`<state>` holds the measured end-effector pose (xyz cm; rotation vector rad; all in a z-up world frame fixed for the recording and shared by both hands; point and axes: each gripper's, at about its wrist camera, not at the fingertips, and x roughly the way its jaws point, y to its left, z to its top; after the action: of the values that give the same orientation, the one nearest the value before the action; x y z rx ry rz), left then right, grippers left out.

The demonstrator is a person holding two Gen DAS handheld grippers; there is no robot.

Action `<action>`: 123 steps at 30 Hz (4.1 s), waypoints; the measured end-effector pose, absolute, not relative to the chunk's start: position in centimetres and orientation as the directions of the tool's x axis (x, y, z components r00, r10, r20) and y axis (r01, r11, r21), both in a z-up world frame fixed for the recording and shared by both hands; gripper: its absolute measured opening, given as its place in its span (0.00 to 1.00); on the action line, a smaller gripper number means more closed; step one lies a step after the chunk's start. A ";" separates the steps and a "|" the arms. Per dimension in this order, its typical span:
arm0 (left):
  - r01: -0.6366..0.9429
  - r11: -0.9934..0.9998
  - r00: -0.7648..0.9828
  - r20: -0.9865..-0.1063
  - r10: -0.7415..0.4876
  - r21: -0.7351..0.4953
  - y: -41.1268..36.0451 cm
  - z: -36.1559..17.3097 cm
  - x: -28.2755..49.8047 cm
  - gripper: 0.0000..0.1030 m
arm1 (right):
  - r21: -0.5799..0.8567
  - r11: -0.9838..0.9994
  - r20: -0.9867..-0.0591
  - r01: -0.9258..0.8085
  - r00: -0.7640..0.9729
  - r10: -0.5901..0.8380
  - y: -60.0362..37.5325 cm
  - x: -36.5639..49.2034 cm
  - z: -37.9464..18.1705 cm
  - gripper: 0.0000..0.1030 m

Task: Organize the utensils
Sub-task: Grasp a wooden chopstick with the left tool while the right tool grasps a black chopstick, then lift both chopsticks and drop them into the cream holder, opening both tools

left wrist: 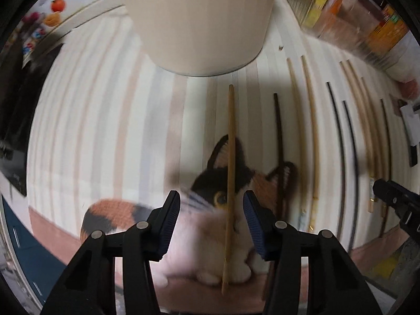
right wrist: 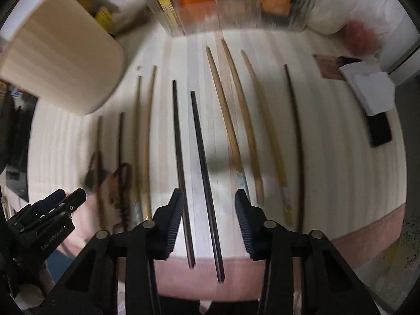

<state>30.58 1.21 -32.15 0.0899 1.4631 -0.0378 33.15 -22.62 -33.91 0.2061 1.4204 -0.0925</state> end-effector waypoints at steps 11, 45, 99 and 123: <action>0.109 0.994 0.105 -0.994 -0.005 0.007 1.2 -32.5 32.8 0.05 | -0.013 0.987 -0.997 0.157 0.072 -0.025 -20.9 36.3 -37.7 0.15; 0.117 0.992 0.074 -0.997 0.032 0.041 -1.3 -31.4 33.8 0.04 | 0.006 0.993 -0.997 0.117 -0.069 0.014 -20.4 35.8 -37.7 0.05; -0.006 0.947 0.676 -0.699 -0.234 -0.322 4.2 -4.2 53.4 0.04 | 0.260 0.953 -0.733 -0.154 0.611 0.299 -12.9 50.3 -6.1 0.05; 0.053 0.940 0.576 -0.759 -0.304 -0.336 2.8 -7.8 52.6 0.05 | 0.246 0.948 -0.790 -0.202 0.524 0.317 -12.2 50.3 -7.8 0.05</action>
<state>52.63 2.80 -7.77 -0.2914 0.9370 -0.2122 50.34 -12.16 -7.78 0.1291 0.9709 0.3111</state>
